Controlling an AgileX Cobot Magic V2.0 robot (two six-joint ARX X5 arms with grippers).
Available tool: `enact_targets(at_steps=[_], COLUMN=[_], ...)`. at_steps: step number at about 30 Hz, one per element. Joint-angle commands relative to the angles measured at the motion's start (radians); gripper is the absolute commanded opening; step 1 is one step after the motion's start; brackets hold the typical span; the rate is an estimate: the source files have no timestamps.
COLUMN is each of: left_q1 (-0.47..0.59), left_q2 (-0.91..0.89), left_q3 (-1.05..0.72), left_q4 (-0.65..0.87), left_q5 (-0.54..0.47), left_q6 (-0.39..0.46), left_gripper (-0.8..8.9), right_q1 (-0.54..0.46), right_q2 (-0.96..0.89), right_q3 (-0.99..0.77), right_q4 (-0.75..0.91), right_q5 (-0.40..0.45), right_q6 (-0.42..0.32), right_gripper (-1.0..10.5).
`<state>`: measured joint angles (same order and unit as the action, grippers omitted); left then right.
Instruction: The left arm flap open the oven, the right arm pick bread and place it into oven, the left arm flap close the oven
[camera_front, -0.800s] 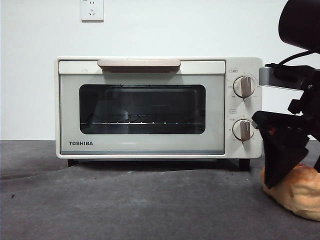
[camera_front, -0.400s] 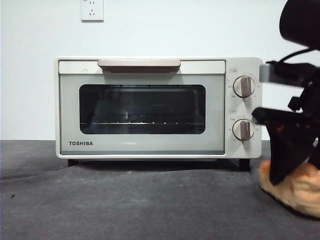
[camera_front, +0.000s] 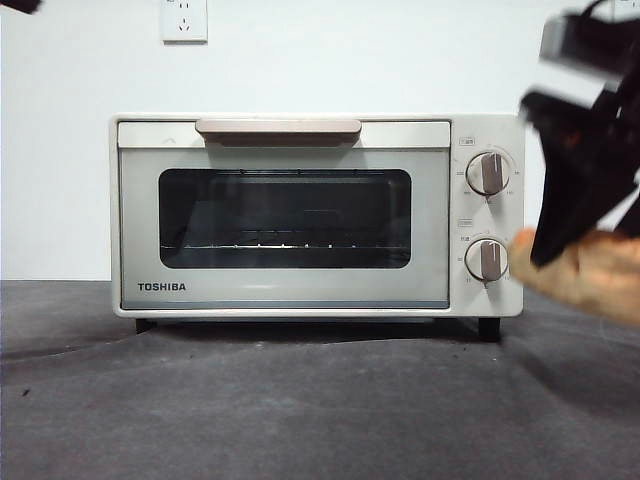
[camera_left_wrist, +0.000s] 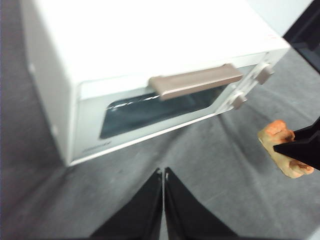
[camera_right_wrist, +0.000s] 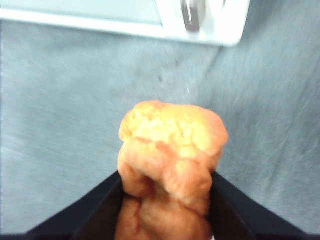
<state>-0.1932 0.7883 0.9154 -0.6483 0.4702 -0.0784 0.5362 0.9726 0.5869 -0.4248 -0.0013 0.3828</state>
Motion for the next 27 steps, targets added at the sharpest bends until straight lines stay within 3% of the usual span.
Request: enact_targets(at_steps=[1,12,27], left_q1=[-0.044,-0.197,-0.309], left_q2=[0.045,0.282,0.546], left_q3=[0.023,0.040,0.194], left_q4=[0.074,0.354,0.420], left_q5=[0.001,-0.092,-0.220], left_q6=[-0.043,-0.092,-0.035], left_gripper=[0.16,0.16,0.16], right_q1=[0.007,0.007,0.007], right_q2=[-0.043,-0.172,-0.212], right_q3=[0.043,0.189,0.253], right_q4=[-0.029,-0.179,-0.213], right_q5=[-0.003,-0.002,-0.002], right_q6=[-0.001,-0.034,-0.058], right_gripper=[2.2,2.2,2.2])
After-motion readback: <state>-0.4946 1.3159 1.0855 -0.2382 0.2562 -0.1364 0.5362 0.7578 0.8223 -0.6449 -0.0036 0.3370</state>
